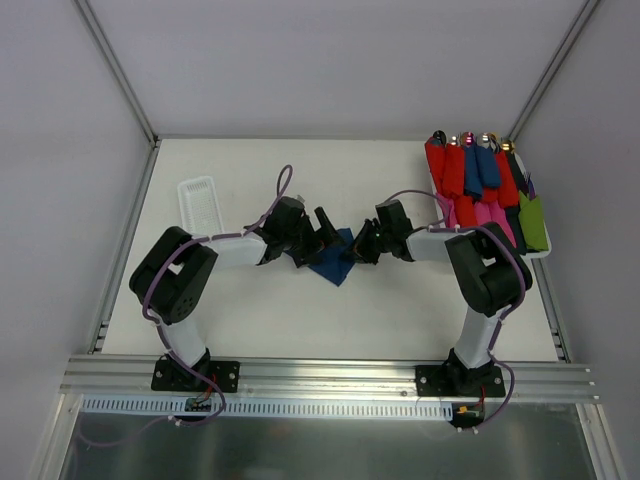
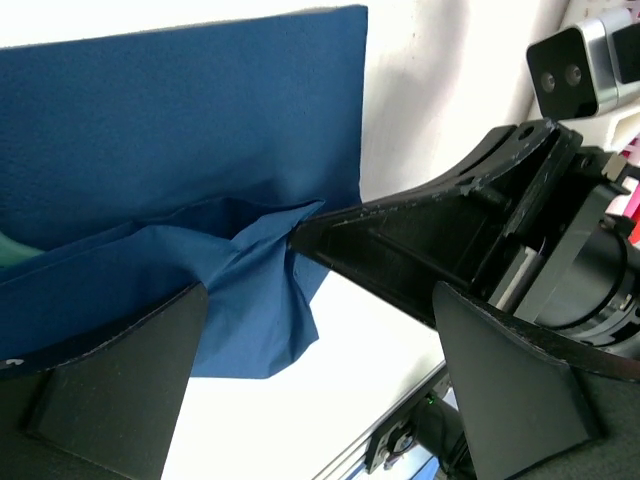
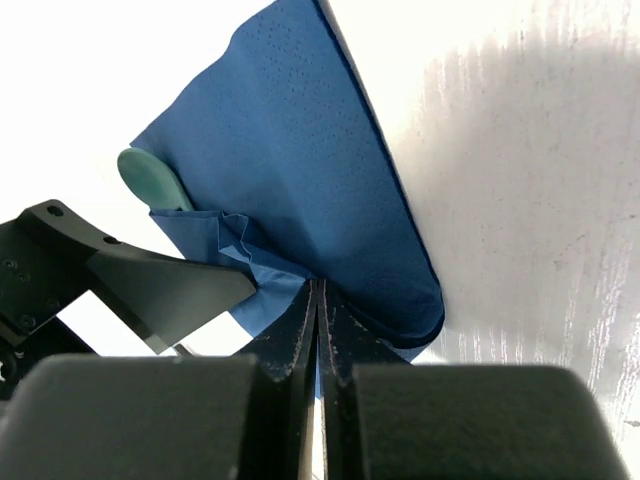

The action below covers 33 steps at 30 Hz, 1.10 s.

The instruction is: Place the utensils on the paper napkin and roll it up

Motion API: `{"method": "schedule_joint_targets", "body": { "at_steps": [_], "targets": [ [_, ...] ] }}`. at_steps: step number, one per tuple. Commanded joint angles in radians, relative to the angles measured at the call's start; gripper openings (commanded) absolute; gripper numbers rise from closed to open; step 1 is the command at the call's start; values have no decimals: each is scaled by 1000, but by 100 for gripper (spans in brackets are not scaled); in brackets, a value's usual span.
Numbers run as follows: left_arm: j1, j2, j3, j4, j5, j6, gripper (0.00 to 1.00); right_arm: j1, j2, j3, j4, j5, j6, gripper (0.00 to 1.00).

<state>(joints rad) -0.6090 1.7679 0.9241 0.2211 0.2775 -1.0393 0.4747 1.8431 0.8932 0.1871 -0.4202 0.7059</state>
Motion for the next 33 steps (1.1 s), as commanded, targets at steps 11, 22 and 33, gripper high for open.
{"method": "schedule_joint_targets", "body": {
  "at_steps": [11, 22, 33],
  "targets": [
    [-3, -38, -41, 124, 37, 16, 88, -36, 21, 12, 80, -28, 23, 0],
    [12, 56, -48, 104, 20, -65, 58, -48, 67, 44, 80, -61, 21, 0],
    [28, 140, 2, -69, 23, -90, 18, -105, -42, 84, 57, -170, -72, 25]
  ]
}}
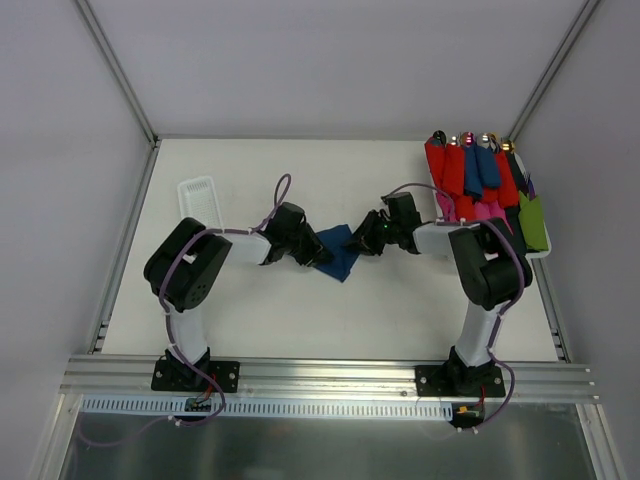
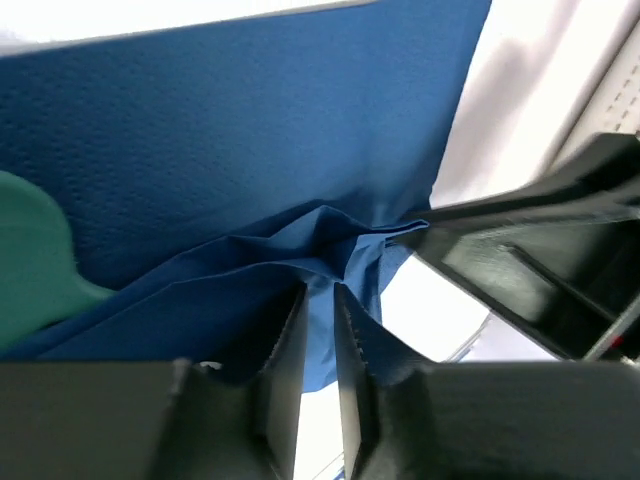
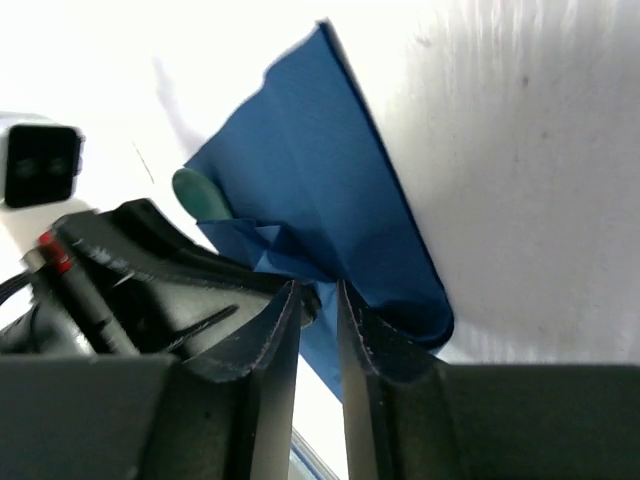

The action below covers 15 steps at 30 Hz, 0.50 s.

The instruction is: Place the utensils on the paper napkin and roll it up

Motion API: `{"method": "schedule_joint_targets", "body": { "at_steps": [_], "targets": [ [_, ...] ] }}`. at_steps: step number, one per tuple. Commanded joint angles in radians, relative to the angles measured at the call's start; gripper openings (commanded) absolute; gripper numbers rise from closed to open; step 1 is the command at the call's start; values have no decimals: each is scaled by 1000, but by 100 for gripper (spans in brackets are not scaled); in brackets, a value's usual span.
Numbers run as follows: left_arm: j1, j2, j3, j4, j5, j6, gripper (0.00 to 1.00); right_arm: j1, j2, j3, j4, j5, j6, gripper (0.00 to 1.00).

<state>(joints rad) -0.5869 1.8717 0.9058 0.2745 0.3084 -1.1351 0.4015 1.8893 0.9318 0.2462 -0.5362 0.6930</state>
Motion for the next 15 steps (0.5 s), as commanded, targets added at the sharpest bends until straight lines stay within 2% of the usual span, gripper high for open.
{"method": "schedule_joint_targets", "body": {
  "at_steps": [1, 6, 15],
  "targets": [
    [7, 44, 24, -127, 1, 8, 16, -49, -102, 53, -18, -64, -110, 25],
    [10, 72, 38, -155, 23, 1, 6, -66, -183, 62, -73, -111, -217, 23],
    [12, 112, 74, -202, 55, 34, 5, 0, -110, 50, -62, -148, -207, 16]
  ]
}}
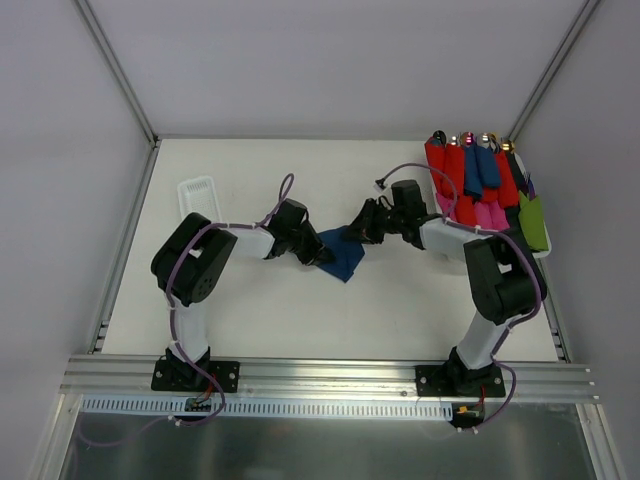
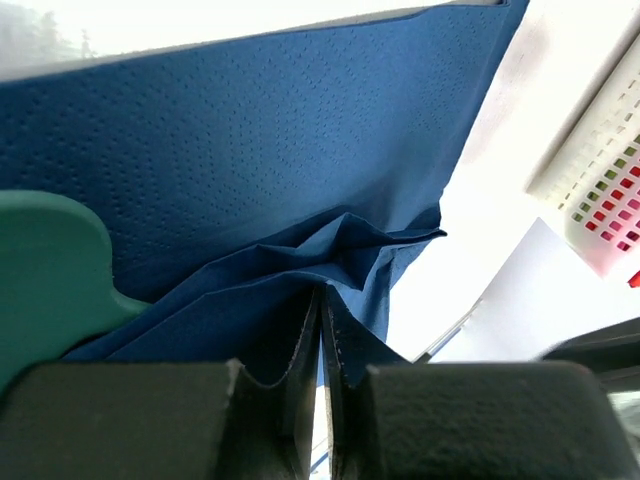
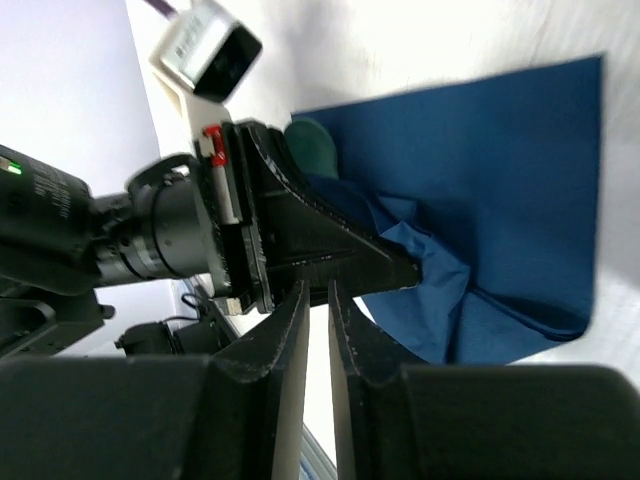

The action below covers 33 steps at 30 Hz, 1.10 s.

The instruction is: Place the utensils on the paper napkin and roll it up

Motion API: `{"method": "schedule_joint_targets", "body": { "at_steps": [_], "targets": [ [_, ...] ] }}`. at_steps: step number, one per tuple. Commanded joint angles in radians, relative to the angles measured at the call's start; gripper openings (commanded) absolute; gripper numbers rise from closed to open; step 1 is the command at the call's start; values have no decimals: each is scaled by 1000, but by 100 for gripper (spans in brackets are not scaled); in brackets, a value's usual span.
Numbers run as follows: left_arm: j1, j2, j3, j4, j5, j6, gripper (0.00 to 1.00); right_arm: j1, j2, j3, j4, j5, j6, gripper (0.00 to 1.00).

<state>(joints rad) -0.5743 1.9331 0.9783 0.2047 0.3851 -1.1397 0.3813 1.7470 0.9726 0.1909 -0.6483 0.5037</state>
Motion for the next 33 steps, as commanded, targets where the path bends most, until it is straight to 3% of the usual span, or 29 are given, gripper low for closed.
{"method": "schedule_joint_targets", "body": {
  "at_steps": [1, 12, 19, 33],
  "targets": [
    [-1, 53, 5, -136, -19, 40, 6, 28, 46, 6, -4, -33, -14, 15],
    [1, 55, 30, -171, -14, 87, 7, 27, 175, -34, -76, 61, -60, 15],
    [4, 66, 42, -186, -6, 95, 7, 25, 169, 5, -140, 47, -112, 26],
    [59, 30, 77, -186, -25, 110, 17, 28, 203, 31, -284, 82, -186, 34]
  ]
}}
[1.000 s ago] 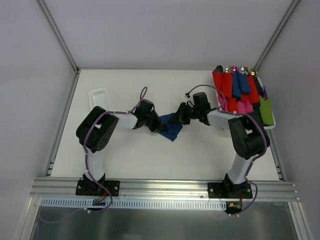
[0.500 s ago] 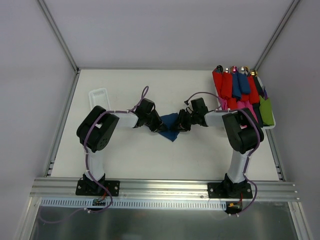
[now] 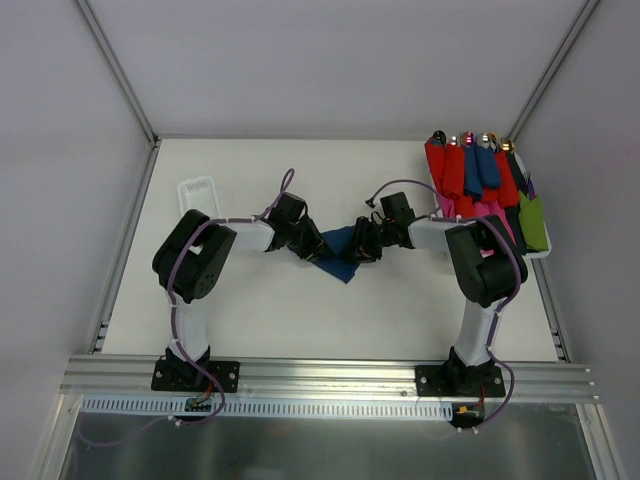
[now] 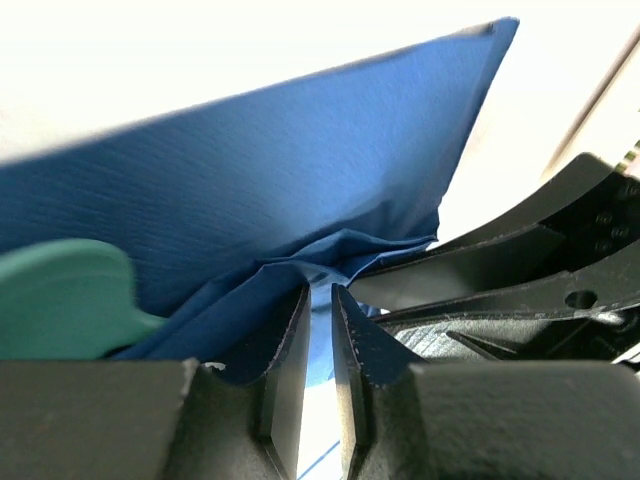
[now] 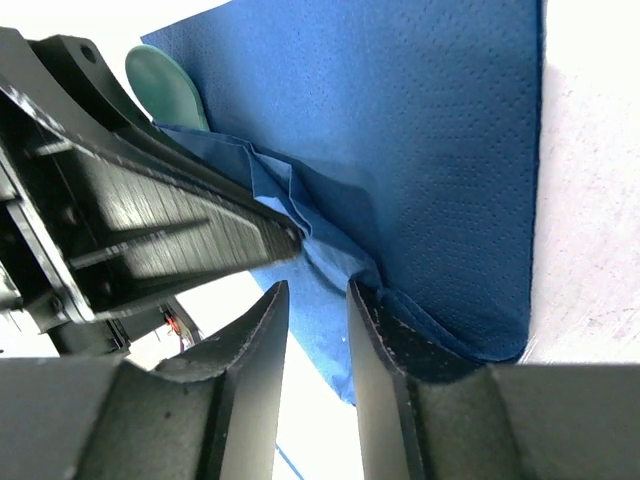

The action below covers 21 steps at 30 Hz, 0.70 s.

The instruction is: Place the utensils on the paper napkin and roll it up

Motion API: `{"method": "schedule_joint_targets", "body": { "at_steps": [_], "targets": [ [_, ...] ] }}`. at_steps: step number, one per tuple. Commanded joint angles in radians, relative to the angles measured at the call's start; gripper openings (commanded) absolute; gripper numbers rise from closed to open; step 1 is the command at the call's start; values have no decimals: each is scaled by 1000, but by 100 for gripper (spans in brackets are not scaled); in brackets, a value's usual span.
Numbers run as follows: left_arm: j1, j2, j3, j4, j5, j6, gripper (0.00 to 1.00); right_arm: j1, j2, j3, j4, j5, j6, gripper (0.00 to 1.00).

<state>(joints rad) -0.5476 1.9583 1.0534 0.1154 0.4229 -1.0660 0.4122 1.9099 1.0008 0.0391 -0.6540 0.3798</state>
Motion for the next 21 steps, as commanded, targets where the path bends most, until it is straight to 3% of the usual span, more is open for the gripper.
{"method": "schedule_joint_targets", "body": {
  "at_steps": [1, 12, 21],
  "targets": [
    [38, 5, 0, -95, -62, 25, 17, -4, 44, 4, -136, 83, -61, 35],
    [103, -24, -1, -94, -79, 35, 15, -4, 66, 13, -143, 68, -38, 35],
    [89, -121, 37, -88, 16, 95, 16, -7, 67, -7, -128, 76, 48, 26]
  ]
}}
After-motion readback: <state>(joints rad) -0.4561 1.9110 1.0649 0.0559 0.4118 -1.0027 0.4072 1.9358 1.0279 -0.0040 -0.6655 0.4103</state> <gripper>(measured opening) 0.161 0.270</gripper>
